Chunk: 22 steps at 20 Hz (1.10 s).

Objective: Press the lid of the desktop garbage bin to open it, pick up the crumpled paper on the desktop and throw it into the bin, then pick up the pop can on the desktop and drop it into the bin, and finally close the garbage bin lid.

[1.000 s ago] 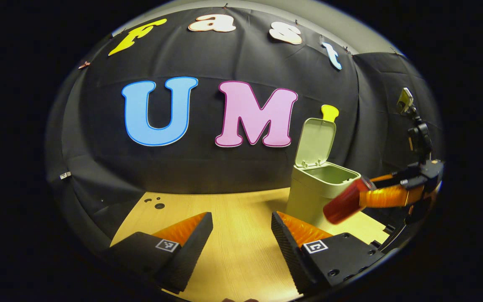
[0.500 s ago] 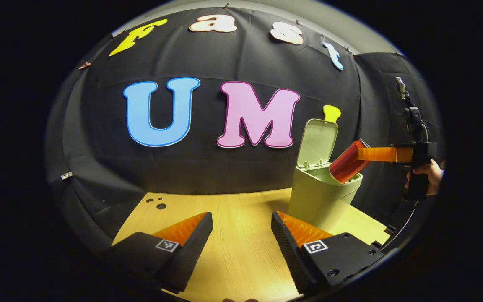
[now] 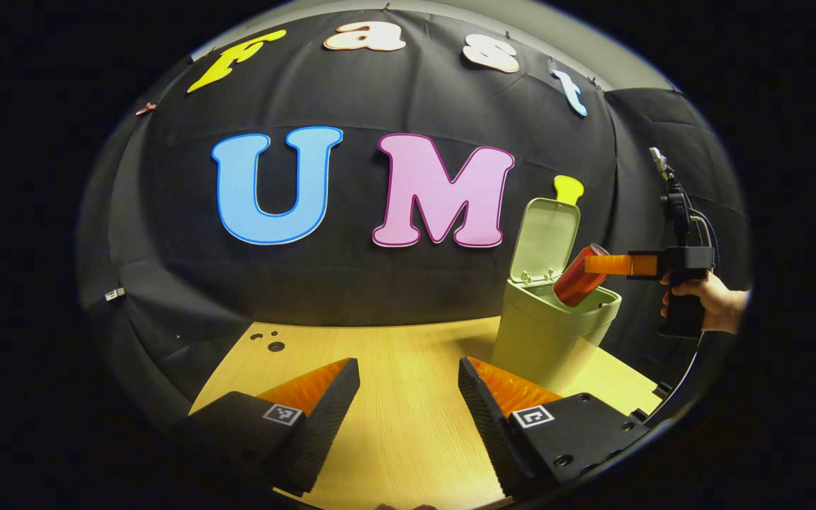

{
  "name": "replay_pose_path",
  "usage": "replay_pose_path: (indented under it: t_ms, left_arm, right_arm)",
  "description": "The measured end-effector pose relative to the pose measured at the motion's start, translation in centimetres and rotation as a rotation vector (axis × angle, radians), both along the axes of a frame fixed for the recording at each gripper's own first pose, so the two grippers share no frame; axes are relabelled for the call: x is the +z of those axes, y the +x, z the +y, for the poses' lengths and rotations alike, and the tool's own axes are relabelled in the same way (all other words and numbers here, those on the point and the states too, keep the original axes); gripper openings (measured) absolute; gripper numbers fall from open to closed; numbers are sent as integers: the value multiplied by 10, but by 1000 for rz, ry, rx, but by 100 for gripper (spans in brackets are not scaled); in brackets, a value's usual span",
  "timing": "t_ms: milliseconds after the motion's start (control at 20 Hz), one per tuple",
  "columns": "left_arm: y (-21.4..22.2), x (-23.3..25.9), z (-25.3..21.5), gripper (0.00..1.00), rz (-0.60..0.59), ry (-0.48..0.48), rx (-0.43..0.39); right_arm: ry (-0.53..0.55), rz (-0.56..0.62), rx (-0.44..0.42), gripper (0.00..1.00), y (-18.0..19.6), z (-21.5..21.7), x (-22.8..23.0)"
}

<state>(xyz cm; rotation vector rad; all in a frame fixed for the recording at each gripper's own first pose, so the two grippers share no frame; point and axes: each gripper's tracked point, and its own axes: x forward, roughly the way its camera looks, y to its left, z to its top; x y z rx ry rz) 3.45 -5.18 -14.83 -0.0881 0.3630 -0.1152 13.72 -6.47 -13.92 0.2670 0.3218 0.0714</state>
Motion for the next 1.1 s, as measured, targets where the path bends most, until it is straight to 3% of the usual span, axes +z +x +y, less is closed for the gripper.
replay_pose_path:
  t_ms: [450, 1100]
  left_arm:
    - [3, -9, 7, 92, 25, -9, 35]
    - [-2, -9, 1, 92, 34, -16, 47]
  right_arm:
    - [7, 126, 38, 84, 14, 13, -55]
    - [19, 150, 36, 83, 6, 5, -62]
